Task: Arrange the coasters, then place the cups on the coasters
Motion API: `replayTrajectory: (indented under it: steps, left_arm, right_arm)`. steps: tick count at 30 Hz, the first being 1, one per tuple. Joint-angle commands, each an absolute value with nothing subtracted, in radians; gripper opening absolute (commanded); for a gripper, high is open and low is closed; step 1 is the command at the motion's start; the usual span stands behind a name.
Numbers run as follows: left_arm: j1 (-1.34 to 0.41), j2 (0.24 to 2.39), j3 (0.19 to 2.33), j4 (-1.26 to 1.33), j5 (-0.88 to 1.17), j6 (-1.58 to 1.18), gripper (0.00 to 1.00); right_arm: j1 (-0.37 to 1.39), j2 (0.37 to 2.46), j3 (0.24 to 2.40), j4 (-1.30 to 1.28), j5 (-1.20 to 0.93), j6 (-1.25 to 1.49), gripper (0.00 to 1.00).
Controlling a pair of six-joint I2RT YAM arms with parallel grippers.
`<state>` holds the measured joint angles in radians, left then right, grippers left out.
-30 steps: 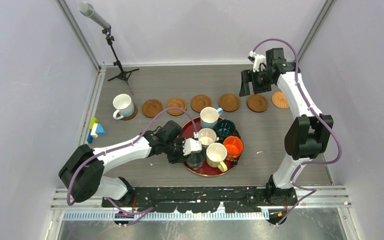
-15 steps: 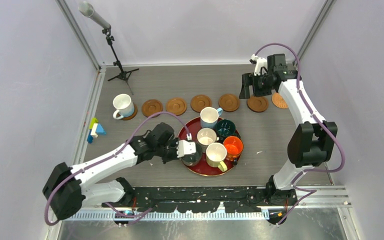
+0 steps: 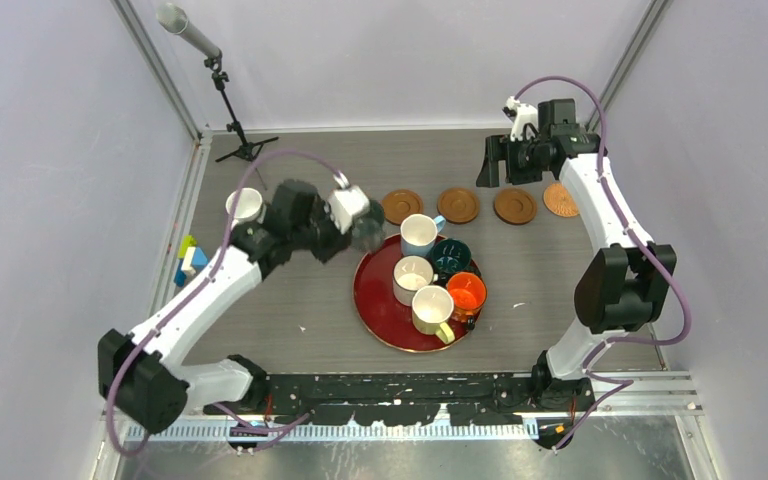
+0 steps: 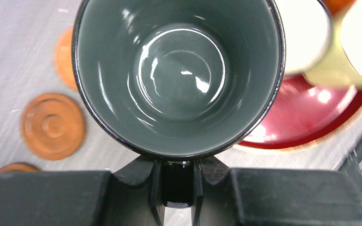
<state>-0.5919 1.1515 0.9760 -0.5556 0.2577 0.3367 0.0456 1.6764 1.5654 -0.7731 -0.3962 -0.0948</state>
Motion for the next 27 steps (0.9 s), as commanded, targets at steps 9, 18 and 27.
replayTrajectory:
  steps: [9,18,27]
  left_arm:
    - [-0.293,1.381,1.215,-0.374,0.016,0.093,0.0]
    - [-0.248,1.454,1.15,-0.247,-0.089,0.033,0.0]
    - [-0.192,1.524,1.089,-0.136,-0.063,-0.029,0.0]
  right_arm:
    - [0.024,1.715,1.665,-0.793,-0.417,-0.103,0.82]
    - [0.021,1.728,1.67,-0.806,-0.395,-0.103,0.82]
    - [0.015,1.757,1.695,-0.837,-0.399,-0.113,0.82]
